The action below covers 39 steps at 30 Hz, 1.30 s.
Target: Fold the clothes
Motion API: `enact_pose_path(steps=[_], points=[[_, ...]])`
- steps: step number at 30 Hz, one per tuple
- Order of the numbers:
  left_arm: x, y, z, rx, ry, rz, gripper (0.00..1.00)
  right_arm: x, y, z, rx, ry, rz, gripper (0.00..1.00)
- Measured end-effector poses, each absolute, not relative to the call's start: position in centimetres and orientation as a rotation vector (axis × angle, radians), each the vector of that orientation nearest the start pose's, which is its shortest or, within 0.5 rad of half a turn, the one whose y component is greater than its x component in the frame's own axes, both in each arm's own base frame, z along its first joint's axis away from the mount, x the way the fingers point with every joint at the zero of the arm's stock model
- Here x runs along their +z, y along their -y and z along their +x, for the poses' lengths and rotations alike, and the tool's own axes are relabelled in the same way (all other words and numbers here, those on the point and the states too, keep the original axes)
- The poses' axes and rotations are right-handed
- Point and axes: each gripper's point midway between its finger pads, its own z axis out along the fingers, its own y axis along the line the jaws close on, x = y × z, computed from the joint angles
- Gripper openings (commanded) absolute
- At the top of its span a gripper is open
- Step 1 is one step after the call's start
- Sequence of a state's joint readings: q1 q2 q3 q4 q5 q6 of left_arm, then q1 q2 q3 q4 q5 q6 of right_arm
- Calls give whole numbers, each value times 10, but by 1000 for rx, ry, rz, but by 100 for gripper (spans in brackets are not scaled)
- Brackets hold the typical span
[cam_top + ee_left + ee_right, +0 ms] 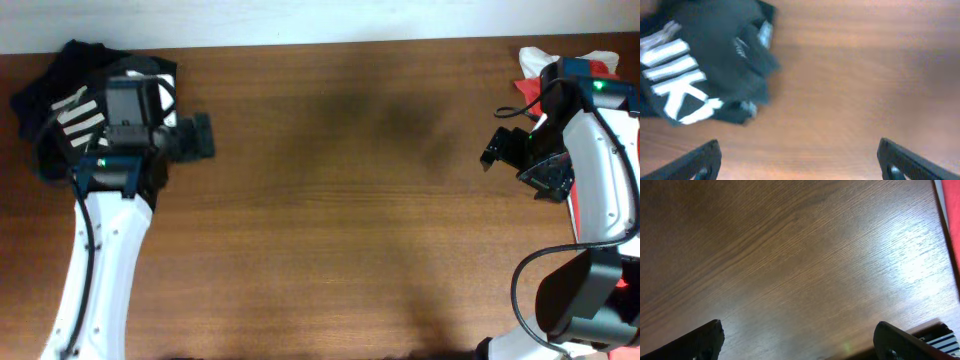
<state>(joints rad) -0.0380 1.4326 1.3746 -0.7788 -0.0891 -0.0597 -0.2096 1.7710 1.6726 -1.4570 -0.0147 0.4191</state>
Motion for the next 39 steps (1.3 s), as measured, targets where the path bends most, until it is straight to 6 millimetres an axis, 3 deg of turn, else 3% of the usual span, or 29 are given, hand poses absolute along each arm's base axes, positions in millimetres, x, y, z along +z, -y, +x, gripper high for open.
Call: enact_pose_path(steps=[2,4,7,8,13,20,22,28,32,36,39], points=[[243,29,358,-27,-2470,3,99,162,65,319,26,-2976,967,99],[268,53,330,-103,-2418,61,99,162,65,319,25,-2976,967,99],[307,72,277,-224,-2268,95,99,162,65,320,26,-2972,966,99],[308,73,260,-255,-2252,84,99,162,65,319,26,-2976,968,99],[270,57,181,-324,-2370,-62,99,162,65,320,26,-2973,966,99],[228,41,129,-239,-2639,-100,99,162,65,320,25,-2974,967,99],[226,40,126,-235,-2652,-105,99,162,65,319,26,-2975,967,99],[259,60,188,-300,-2343,27,99,162,65,319,26,-2975,966,99],[248,68,219,-283,-2131,246,99,162,65,319,25,-2975,967,99],[235,63,229,-241,-1902,286,99,162,65,319,25,-2975,966,99],[243,57,238,-200,-1693,274,99,162,65,320,25,-2974,967,99]])
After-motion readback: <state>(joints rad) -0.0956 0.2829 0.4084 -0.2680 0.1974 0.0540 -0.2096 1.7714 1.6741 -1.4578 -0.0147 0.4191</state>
